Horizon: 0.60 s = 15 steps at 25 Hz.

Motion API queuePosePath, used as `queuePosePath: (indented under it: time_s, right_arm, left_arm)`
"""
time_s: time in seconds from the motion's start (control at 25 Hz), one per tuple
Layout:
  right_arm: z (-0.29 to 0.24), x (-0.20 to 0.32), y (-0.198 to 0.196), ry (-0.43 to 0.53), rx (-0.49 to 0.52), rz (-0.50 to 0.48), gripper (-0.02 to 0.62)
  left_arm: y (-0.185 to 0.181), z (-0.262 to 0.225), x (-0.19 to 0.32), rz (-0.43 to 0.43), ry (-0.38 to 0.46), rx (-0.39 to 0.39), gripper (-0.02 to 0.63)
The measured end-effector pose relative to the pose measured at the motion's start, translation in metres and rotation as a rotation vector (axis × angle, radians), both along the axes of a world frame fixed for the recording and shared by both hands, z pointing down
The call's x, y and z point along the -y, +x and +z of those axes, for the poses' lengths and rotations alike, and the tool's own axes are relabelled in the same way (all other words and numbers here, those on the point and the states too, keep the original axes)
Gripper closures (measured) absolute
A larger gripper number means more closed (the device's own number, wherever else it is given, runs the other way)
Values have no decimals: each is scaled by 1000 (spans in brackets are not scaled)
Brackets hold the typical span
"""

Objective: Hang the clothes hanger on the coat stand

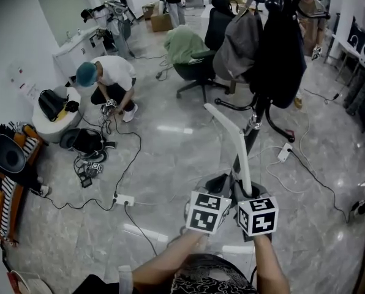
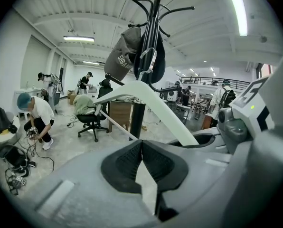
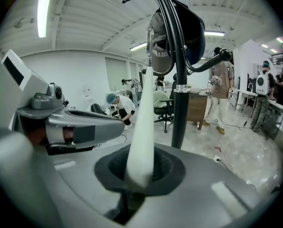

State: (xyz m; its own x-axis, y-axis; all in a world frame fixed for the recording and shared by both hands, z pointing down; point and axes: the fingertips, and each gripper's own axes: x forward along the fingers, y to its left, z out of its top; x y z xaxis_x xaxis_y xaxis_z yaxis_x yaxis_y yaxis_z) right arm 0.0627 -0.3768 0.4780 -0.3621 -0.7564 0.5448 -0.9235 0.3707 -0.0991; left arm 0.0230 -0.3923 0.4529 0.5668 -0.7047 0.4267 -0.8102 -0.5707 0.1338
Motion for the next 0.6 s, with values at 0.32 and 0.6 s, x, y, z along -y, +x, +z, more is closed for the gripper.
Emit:
queuePosePath:
  time_s: [0.32, 0.6]
  right_arm:
    - [9, 22, -6, -17, -7, 9, 566]
    - [18, 38, -7, -30, -13, 23, 566]
  left_arm:
    - [-4, 2, 23, 15, -5, -2, 600]
    - [-4, 9, 38, 30, -14, -1, 600]
